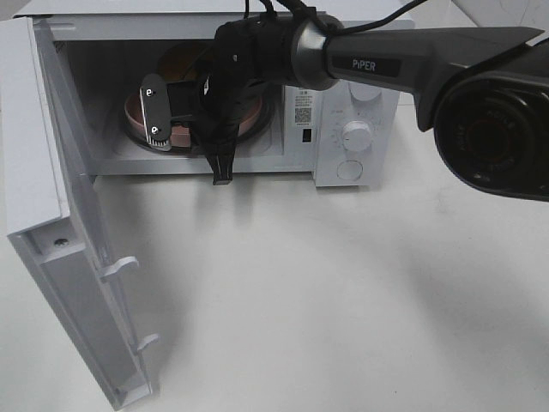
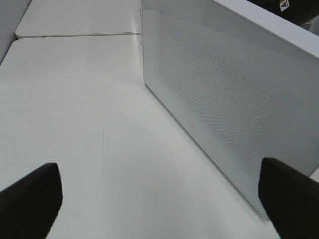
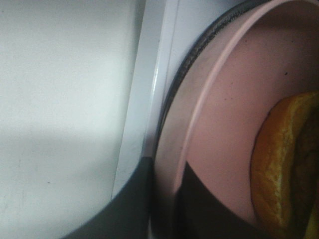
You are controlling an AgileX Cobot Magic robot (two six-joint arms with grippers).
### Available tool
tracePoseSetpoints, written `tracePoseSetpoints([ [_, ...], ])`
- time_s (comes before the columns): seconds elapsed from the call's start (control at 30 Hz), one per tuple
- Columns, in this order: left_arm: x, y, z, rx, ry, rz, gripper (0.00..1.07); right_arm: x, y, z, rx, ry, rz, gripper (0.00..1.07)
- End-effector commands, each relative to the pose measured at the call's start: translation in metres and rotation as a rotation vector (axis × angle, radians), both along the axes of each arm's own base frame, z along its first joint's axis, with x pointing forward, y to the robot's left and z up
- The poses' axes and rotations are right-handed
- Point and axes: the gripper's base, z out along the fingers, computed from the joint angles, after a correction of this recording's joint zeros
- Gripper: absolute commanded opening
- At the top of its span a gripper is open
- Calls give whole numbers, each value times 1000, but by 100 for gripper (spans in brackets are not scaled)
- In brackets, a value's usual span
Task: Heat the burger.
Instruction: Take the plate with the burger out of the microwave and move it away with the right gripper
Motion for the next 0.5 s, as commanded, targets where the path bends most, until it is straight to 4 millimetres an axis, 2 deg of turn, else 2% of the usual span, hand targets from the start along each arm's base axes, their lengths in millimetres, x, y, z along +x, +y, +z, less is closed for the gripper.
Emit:
tracePoseSetpoints([
  [0.03,-3,0,0,-4,-26,1,101,1,-1,14,20,-20,-6,0],
  [0.27,-3,0,0,-4,-26,1,101,-7,6,18,27,-16,3,0],
  [0.5,-3,0,0,-4,-26,1,101,-14,0,24,39,-73,12,0],
])
